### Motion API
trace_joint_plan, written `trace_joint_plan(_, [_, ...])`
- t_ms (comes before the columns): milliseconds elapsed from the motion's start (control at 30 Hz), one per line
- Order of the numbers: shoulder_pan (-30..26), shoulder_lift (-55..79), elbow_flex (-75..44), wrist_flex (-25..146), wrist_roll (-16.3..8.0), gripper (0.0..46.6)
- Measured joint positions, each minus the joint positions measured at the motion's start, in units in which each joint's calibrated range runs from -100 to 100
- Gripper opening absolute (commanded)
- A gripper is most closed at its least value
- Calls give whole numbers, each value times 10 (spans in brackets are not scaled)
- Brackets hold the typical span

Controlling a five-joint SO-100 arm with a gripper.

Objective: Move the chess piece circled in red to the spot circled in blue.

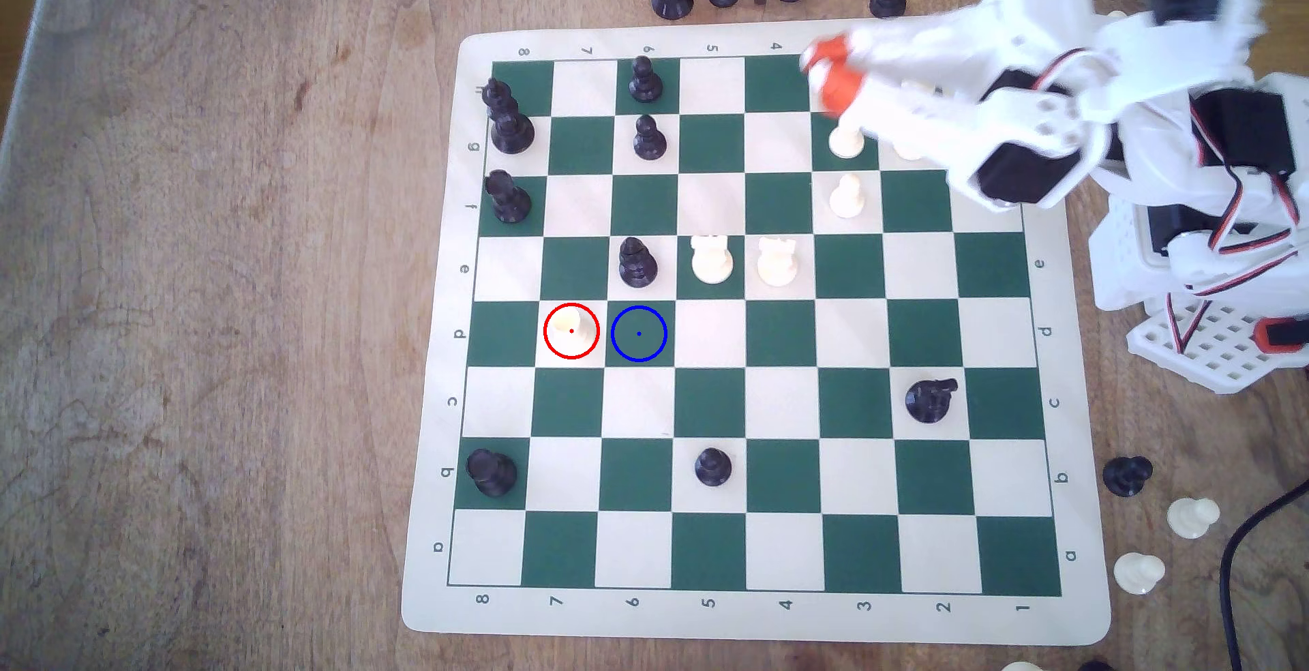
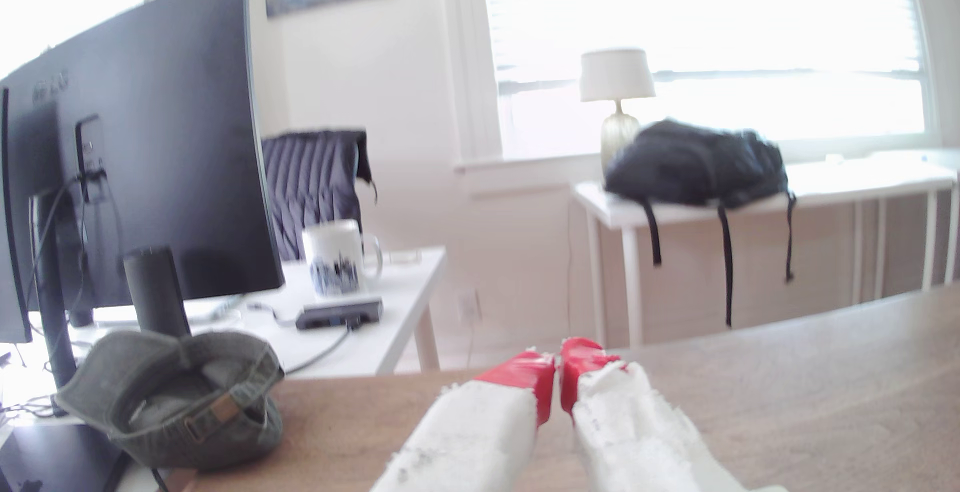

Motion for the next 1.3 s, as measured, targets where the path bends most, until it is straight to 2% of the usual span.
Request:
trace_joint_plan(100, [10,13,-33,56,-2,9])
trace_joint_plan(167, [13,58,-67,73,-13,27])
trace_joint_plan(200, [12,71,-75,76,-15,4])
trace_joint_plan(267, [13,101,-102,82,-17,3])
trace_joint_plan(400, [3,213,-167,108,-14,62])
trace_joint_plan(533, [-21,304,-224,135,-13,68])
trace_joint_plan(667, [-47,426,-327,196,-3,56])
trace_joint_plan(800, [-49,594,-459,275,-1,62])
trace_joint_plan(1067, [-47,835,-666,342,-24,88])
trace_joint_plan(1133, [-51,881,-716,358,-27,77])
trace_joint_plan(1300, [-61,973,-816,390,-30,131])
